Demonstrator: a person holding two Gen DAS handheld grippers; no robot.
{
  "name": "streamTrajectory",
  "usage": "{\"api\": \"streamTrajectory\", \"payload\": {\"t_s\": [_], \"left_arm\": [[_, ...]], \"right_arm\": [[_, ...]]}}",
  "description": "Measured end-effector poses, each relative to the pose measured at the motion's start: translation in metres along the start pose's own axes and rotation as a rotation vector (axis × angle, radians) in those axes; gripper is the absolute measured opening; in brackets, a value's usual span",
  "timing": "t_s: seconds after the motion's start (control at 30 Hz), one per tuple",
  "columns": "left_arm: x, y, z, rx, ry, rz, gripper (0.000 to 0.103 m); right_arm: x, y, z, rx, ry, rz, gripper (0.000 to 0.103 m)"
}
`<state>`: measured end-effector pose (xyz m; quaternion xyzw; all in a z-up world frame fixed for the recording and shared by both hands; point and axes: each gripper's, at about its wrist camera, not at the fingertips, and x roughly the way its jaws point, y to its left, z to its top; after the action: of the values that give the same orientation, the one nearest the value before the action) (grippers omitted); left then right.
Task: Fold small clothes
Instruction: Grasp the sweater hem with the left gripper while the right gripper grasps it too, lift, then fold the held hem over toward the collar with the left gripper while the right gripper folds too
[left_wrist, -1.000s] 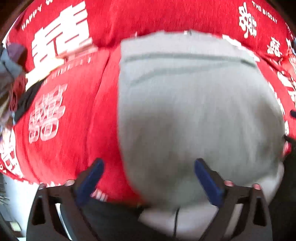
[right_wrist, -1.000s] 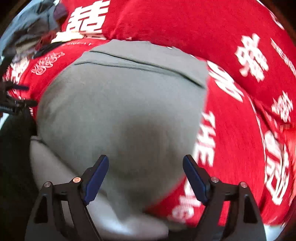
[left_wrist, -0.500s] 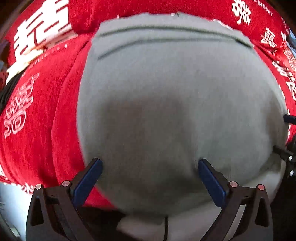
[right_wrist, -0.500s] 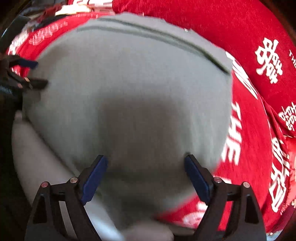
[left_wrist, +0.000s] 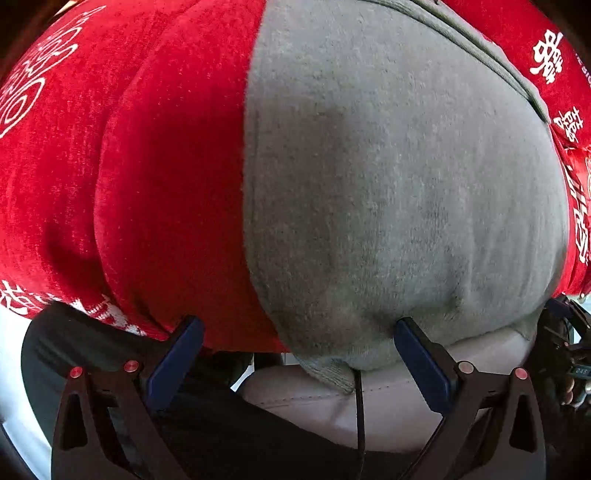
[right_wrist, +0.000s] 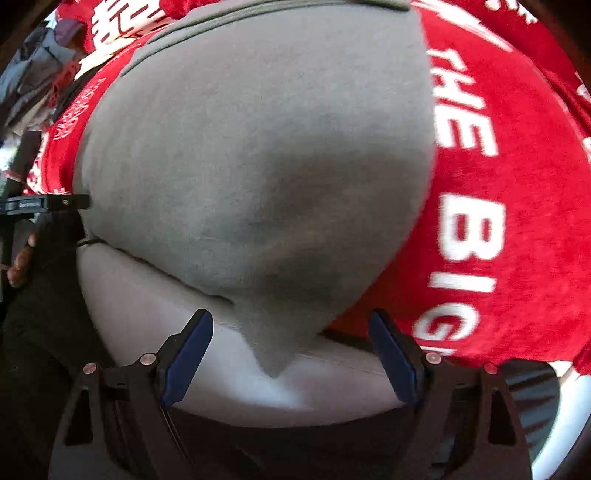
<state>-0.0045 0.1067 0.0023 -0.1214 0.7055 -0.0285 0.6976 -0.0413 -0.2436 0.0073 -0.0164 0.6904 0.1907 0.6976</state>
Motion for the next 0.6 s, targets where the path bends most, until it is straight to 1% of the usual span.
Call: {"api": "streamTrajectory", "payload": {"t_s": [0.07, 0.1, 0.17, 0.2, 0.23, 0.27, 0.3, 0.33, 0.37, 0.4, 0.43, 0.47, 0.5, 0.53, 0.6], "left_arm": [[0.004, -0.001, 0.002, 0.01, 0.012, 0.004, 0.103], [0.009, 0.001, 0.01, 0.015, 0.019, 0.005, 0.103], [0.015, -0.008, 0.007, 0.029, 0.036, 0.02, 0.103], [0.017, -0.012, 0.006, 0.03, 0.045, 0.025, 0.103], [0.02, -0.014, 0.005, 0.031, 0.057, 0.025, 0.101], [0.022, -0.015, 0.004, 0.031, 0.067, 0.026, 0.099], [0.024, -0.018, 0.003, 0.029, 0.073, 0.025, 0.094], [0.024, -0.02, 0.001, 0.03, 0.074, 0.021, 0.088], [0.024, -0.024, -0.006, 0.035, 0.074, 0.019, 0.085], [0.025, -0.031, -0.007, 0.04, 0.074, 0.02, 0.074], [0.025, -0.034, -0.01, 0.05, 0.076, 0.016, 0.06], [0.028, -0.03, -0.009, 0.059, 0.08, 0.007, 0.049], [0.029, -0.032, -0.01, 0.072, 0.091, -0.027, 0.019], [0.029, -0.035, -0.013, 0.083, 0.093, -0.048, 0.011], [0.024, -0.04, -0.016, 0.088, 0.07, -0.038, 0.011]], "right_arm": [[0.006, 0.001, 0.0, 0.006, 0.007, 0.025, 0.077], [0.011, 0.002, 0.001, 0.013, 0.016, 0.031, 0.077], [0.014, 0.001, 0.004, 0.012, 0.023, 0.021, 0.077], [0.017, 0.009, 0.013, 0.01, 0.025, 0.014, 0.077], [0.018, 0.01, 0.013, 0.012, 0.023, 0.017, 0.077], [0.019, 0.015, 0.016, 0.017, 0.019, 0.022, 0.072], [0.02, 0.015, 0.016, 0.03, 0.015, 0.027, 0.06], [0.021, 0.013, 0.016, 0.045, 0.015, 0.033, 0.051], [0.022, 0.01, 0.015, 0.064, 0.022, 0.049, 0.029], [0.024, 0.007, 0.015, 0.078, 0.031, 0.07, 0.008], [0.027, 0.005, 0.014, 0.091, 0.039, 0.091, 0.008], [0.027, 0.004, 0.014, 0.098, 0.038, 0.1, 0.008], [0.025, 0.003, 0.014, 0.1, 0.026, 0.114, 0.007], [0.021, 0.003, 0.014, 0.095, 0.007, 0.132, 0.007], [0.006, 0.003, 0.013, 0.074, -0.048, 0.174, 0.007]]}}
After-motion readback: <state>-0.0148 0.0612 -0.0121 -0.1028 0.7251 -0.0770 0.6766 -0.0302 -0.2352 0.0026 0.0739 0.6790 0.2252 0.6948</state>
